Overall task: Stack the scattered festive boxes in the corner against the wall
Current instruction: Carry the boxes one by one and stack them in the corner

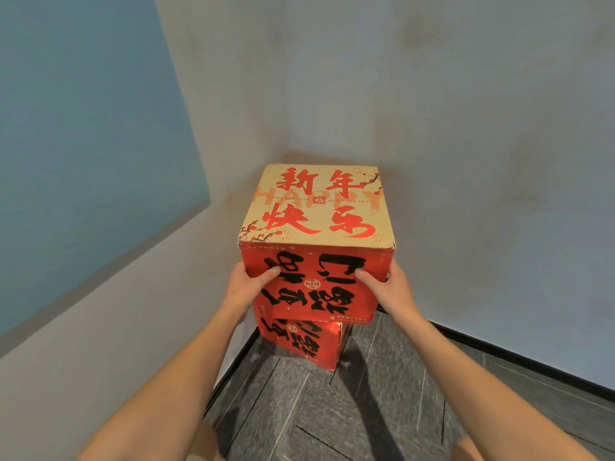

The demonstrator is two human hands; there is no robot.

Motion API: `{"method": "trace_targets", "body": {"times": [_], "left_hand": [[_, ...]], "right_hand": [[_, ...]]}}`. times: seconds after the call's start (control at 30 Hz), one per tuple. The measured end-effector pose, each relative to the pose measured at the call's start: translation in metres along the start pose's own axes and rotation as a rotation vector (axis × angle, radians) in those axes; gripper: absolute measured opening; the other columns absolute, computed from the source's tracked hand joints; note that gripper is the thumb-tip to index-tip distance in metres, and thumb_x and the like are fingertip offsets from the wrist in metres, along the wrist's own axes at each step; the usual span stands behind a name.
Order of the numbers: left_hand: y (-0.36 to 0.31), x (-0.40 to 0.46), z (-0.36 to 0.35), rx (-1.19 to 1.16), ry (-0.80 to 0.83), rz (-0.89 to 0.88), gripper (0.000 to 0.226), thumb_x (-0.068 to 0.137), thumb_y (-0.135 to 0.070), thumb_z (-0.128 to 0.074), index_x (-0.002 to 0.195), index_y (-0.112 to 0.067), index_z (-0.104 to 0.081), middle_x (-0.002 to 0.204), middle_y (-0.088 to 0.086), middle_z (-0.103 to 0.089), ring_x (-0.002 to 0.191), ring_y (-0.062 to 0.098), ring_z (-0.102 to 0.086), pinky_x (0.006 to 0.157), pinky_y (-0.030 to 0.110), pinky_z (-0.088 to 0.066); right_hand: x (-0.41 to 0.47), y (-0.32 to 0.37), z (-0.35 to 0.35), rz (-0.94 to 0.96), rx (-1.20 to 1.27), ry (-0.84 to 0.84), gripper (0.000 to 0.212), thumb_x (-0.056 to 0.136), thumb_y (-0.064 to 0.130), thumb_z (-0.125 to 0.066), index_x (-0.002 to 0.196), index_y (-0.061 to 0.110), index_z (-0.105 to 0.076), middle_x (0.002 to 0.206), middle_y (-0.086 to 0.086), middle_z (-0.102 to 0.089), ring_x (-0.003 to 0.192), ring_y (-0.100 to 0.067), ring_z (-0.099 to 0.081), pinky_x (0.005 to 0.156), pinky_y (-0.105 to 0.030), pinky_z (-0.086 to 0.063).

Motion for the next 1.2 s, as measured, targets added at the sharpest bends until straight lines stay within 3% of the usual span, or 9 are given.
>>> {"method": "trace_targets", "body": {"times": [0.2,0.4,0.5,0.57,0.63,0.73,0.83,0.97,1.2], "left_hand": [[0.004,0.012,-0.007,0.038,0.027,0.038,0.067,0.076,-0.038,-0.084,0.131,-0.023,-0.050,0.121,-0.003,-0.067,0.110,0.017,-0.065,0.096,0.044,-0.054],[0.006,0.014,-0.008,0.058,0.065,0.045,0.077,0.073,-0.046,-0.084,0.136,-0.026,-0.044,0.124,-0.004,-0.066,0.111,0.016,-0.065,0.095,0.045,-0.055],[0.011,0.006,-0.008,0.036,0.024,0.090,0.089,0.071,-0.050,-0.084,0.141,-0.023,-0.035,0.130,-0.005,-0.059,0.115,0.015,-0.060,0.098,0.042,-0.052],[0.017,-0.003,-0.005,0.076,-0.075,0.106,0.077,0.081,-0.040,-0.079,0.140,-0.019,-0.034,0.126,-0.005,-0.055,0.113,0.016,-0.058,0.097,0.040,-0.051],[0.026,-0.009,0.000,0.190,-0.181,0.121,0.059,0.087,-0.037,-0.071,0.134,-0.017,-0.042,0.123,0.000,-0.059,0.109,0.020,-0.060,0.097,0.044,-0.052],[0.037,-0.007,0.006,0.301,-0.271,0.155,0.036,0.090,-0.040,-0.061,0.120,-0.021,-0.051,0.112,0.006,-0.068,0.098,0.025,-0.066,0.090,0.049,-0.055],[0.038,-0.002,0.009,0.303,-0.311,0.188,0.031,0.093,-0.039,-0.059,0.118,-0.021,-0.054,0.109,0.006,-0.069,0.097,0.026,-0.067,0.090,0.049,-0.055],[0.028,0.002,0.013,0.295,-0.315,0.186,0.035,0.095,-0.034,-0.060,0.123,-0.015,-0.055,0.113,0.007,-0.069,0.099,0.027,-0.067,0.092,0.046,-0.054],[0.020,0.023,0.023,0.204,-0.282,0.211,0.044,0.097,-0.023,-0.058,0.139,-0.013,-0.046,0.129,0.009,-0.062,0.110,0.025,-0.063,0.089,0.038,-0.052]], "right_hand": [[0.008,-0.010,0.000,-0.011,-0.029,0.016,0.066,0.074,0.066,-0.072,0.131,0.042,-0.050,0.119,0.018,-0.067,0.110,-0.008,-0.064,0.095,-0.047,-0.054],[0.011,-0.011,-0.003,-0.010,-0.019,0.045,0.064,0.077,0.062,-0.072,0.133,0.041,-0.048,0.121,0.019,-0.065,0.110,-0.006,-0.062,0.096,-0.042,-0.053],[0.008,-0.003,-0.004,-0.004,0.018,0.090,0.067,0.080,0.052,-0.073,0.139,0.037,-0.043,0.124,0.018,-0.062,0.110,0.000,-0.059,0.088,-0.028,-0.054],[0.003,-0.001,-0.001,0.000,0.024,0.098,0.075,0.082,0.046,-0.074,0.146,0.035,-0.035,0.126,0.018,-0.058,0.109,0.002,-0.057,0.079,-0.018,-0.049],[-0.001,-0.004,0.005,0.000,-0.012,0.050,0.081,0.083,0.048,-0.073,0.150,0.036,-0.029,0.126,0.019,-0.054,0.108,-0.001,-0.055,0.084,-0.024,-0.048],[-0.004,-0.013,0.012,-0.012,-0.116,-0.022,0.063,0.090,0.047,-0.066,0.146,0.034,-0.038,0.122,0.011,-0.060,0.104,-0.008,-0.059,0.076,-0.026,-0.049],[-0.005,-0.012,0.010,0.008,-0.201,-0.060,0.046,0.095,0.039,-0.061,0.139,0.033,-0.048,0.114,0.008,-0.065,0.098,-0.008,-0.061,0.076,-0.029,-0.052],[-0.004,-0.008,0.009,0.023,-0.244,-0.096,0.045,0.094,0.039,-0.063,0.137,0.035,-0.053,0.109,0.007,-0.069,0.088,-0.003,-0.061,0.077,-0.033,-0.053],[-0.005,-0.003,-0.010,0.030,-0.289,-0.062,0.057,0.094,0.029,-0.065,0.148,0.030,-0.045,0.101,0.006,-0.066,0.072,0.010,-0.057,0.049,-0.003,-0.038]]}}
Point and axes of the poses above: each hand's wrist, its own x-axis towards the middle knuckle, its own z-axis out of the back of the hand, y = z × x, the point moved 7 cm from there along x, towards the middle knuckle
